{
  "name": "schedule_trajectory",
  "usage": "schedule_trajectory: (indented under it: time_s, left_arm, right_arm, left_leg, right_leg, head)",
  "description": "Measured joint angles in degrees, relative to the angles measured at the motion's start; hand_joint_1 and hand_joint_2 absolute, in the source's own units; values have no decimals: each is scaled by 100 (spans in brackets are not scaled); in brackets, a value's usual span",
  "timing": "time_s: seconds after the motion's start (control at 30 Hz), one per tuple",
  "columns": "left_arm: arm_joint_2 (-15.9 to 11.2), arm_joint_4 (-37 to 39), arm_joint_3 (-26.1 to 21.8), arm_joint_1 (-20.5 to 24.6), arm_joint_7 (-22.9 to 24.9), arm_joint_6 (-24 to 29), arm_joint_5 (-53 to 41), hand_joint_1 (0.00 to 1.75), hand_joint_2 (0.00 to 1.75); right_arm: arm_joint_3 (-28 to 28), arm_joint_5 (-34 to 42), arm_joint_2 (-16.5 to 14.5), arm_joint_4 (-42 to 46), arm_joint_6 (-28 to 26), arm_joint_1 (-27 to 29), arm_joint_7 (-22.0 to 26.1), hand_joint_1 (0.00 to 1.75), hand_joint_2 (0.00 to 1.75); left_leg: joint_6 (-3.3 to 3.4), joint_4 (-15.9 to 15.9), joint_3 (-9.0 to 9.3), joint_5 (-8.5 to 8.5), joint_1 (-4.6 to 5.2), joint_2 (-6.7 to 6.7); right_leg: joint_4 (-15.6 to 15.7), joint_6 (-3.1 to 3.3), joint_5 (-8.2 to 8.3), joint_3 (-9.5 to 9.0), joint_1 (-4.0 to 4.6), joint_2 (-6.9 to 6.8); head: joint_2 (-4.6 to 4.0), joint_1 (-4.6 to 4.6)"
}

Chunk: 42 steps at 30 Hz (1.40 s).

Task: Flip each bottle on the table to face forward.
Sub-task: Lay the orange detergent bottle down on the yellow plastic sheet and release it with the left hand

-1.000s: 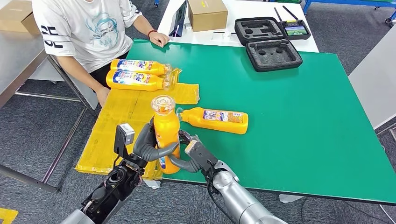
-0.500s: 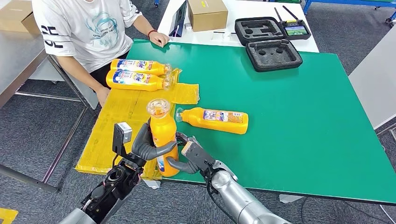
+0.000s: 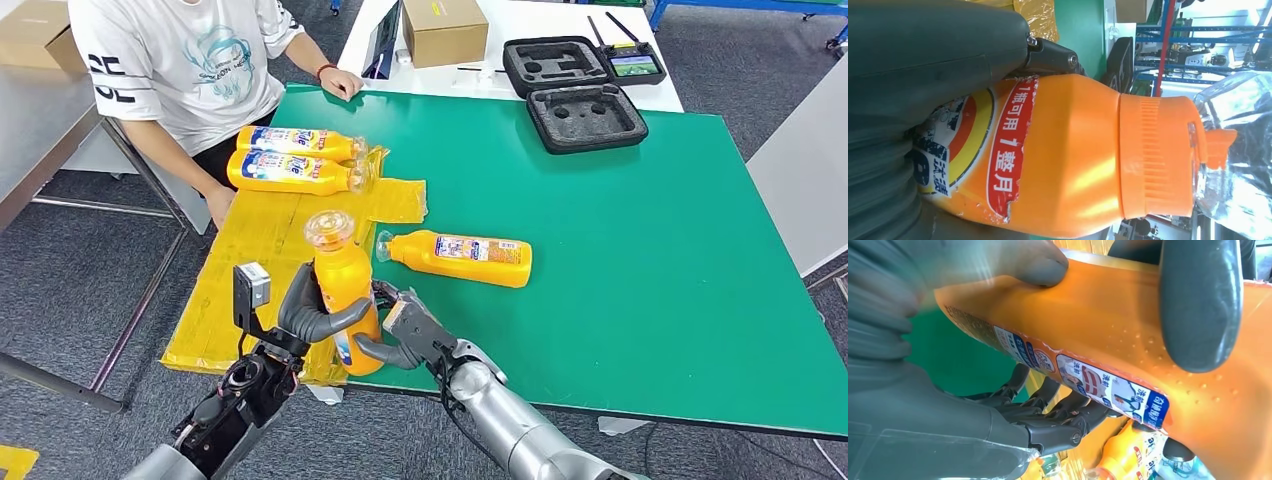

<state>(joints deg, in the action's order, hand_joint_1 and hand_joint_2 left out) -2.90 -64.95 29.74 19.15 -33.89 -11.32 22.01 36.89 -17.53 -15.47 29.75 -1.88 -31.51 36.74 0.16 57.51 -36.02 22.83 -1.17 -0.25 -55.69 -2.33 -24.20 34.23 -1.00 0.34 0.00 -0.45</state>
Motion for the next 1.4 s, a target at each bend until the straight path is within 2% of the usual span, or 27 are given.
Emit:
schedule_trajectory:
  time_s: [0.03, 0.1, 0.13, 0.17, 0.27, 0.47, 0.57, 0.67, 0.77, 0.87, 0.93, 1.07, 1.2, 1.3, 1.4]
  left_arm:
    - [-3, 25, 10, 16, -16, -9, 1, 175, 175]
    - [-3, 63, 22, 44, -40, -13, 6, 175, 175]
    - [-3, 76, 24, 59, -48, -13, 9, 175, 175]
    - [-3, 91, 25, 77, -54, -10, 13, 175, 175]
    - [-3, 128, 25, 128, -63, 11, 23, 175, 175]
    - [-1, 178, 25, 181, -76, 107, 53, 175, 175]
    - [2, 188, 9, 216, -179, 314, 34, 175, 175]
    - [2, 189, -77, 246, -369, 790, -131, 175, 175]
    - [-7, 187, -258, 289, -553, 1286, -360, 175, 175]
    - [-25, 161, -467, 297, -618, 1703, -638, 175, 175]
    - [-28, 50, -606, 253, -621, 2164, -1031, 175, 175]
    - [-29, -403, -1047, 84, -624, 3155, -1837, 175, 175]
    - [-52, -801, -1299, -60, -624, 3752, -2226, 175, 175]
    - [-165, -964, -1328, -155, -597, 4355, -2736, 175, 175]
    - [-383, -986, -1357, -221, -410, 4605, -3575, 175, 175]
  right_arm:
    - [2, 2, 0, -8, -25, -1, 4, 134, 175]
    - [3, 2, -1, -20, -81, -5, 13, 47, 175]
    - [3, 2, -2, -23, -121, -6, 14, 10, 175]
    - [3, -2, -6, -25, -165, -6, 14, 0, 131]
    - [3, -14, -27, -27, -324, -5, -35, 0, 0]
    - [3, -40, -65, -27, -601, -6, -139, 0, 0]
    - [2, -100, -65, -7, -973, -1, -113, 0, 0]
    - [-10, -193, -30, 159, -1549, 29, -37, 0, 0]
    - [-80, -310, 83, 731, -1905, 167, -105, 0, 0]
    - [-167, -396, 207, 1365, -2039, 327, -196, 0, 0]
    - [-227, -435, 262, 1690, -2159, 430, -181, 0, 0]
    - [-310, -592, 362, 2427, -2286, 621, -275, 0, 0]
    - [-308, -666, 416, 2915, -2289, 723, -368, 0, 0]
    - [-290, -635, 432, 3176, -2288, 818, -403, 0, 0]
    - [-284, -522, 468, 3407, -2287, 939, -399, 0, 0]
  left_leg:
    - [0, 0, 0, 0, 0, 0]
    - [0, 0, 0, 0, 0, 0]
    - [0, 0, 0, 0, 0, 0]
    - [0, 0, 0, 0, 0, 0]
    - [0, 0, 0, 0, 0, 0]
    - [0, 0, 0, 0, 0, 0]
    - [0, 0, 0, 0, 0, 0]
    - [0, 0, 0, -1, 0, 0]
    - [0, 1, 0, -2, 0, 0]
    - [0, 0, -1, -2, 0, 0]
    - [0, 0, -1, -2, 0, 0]
    - [0, 0, -2, -1, 0, 2]
    - [0, 0, -3, -1, -1, 0]
    - [-1, -1, -3, 0, -1, 0]
    - [-1, -1, -3, -1, -1, 1]
  right_leg:
    - [0, 0, 0, 0, 0, 0]
    - [0, 0, 0, 0, 0, 0]
    - [0, 0, 0, 0, 0, 1]
    - [0, 0, 0, 0, 0, 1]
    - [0, 0, 0, 0, 0, 1]
    - [0, 0, 0, 0, 0, 0]
    - [0, 0, 0, 0, 0, 0]
    - [-1, 0, 1, 1, 0, 1]
    - [-1, -1, 1, 0, 1, 0]
    - [-1, -1, 1, 1, 1, 1]
    - [-2, -1, 1, 1, 1, 1]
    - [-2, -1, 1, 3, 1, 1]
    - [-1, 0, 0, 2, 1, -1]
    - [-2, 0, 0, 2, 1, 1]
    - [-2, 0, 0, 2, 1, 1]
  head:
    - [0, 0]
    - [0, 1]
    - [0, 1]
    - [0, 1]
    - [-1, 1]
    - [0, 1]
    - [0, 1]
    - [0, 1]
    - [0, 1]
    - [0, 1]
    - [0, 1]
    - [0, 1]
    - [0, 1]
    - [0, 1]
    - [-1, 1]
